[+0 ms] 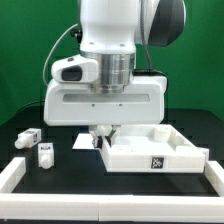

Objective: Assemble one leg

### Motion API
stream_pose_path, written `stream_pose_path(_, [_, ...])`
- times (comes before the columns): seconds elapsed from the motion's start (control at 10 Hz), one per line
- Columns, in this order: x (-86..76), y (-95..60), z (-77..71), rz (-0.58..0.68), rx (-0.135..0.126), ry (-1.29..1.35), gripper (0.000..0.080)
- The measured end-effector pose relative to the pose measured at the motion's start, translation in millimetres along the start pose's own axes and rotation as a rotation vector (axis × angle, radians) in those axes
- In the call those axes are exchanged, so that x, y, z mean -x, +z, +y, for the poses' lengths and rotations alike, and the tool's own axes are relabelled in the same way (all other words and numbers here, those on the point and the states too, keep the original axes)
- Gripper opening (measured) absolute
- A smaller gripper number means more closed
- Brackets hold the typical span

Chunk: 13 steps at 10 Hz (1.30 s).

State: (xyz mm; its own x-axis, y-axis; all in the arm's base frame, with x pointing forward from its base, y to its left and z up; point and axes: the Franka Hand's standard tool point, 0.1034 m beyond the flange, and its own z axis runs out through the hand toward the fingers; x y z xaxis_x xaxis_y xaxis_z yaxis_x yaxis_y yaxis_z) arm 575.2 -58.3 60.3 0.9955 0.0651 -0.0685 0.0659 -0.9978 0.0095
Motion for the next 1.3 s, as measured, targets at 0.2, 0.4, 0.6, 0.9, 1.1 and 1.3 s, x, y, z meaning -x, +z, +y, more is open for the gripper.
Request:
stream_pose_path(0.2, [-7.2, 23.9, -16.9, 0.024, -0.032, 0.151, 0.0054])
stream_pose_path(0.4, [-4.4, 47.3, -35.7, 0.037, -0.032, 0.139, 0.0054])
stream_pose_path(0.6, [-9.4, 47.6, -35.1, 0.045, -0.025, 0.134, 0.0054])
stream_pose_path(0.9, [-22.9, 46.6, -36.6, 0.119, 0.012, 0.167, 0.0054])
stream_pose_path(1.1, [-22.3, 46.4, -36.0, 0.117, 0.025, 0.143, 0.0062])
stream_pose_path(1.3, [-22.2, 46.5, -36.2, 0.117, 0.025, 0.142, 0.0266])
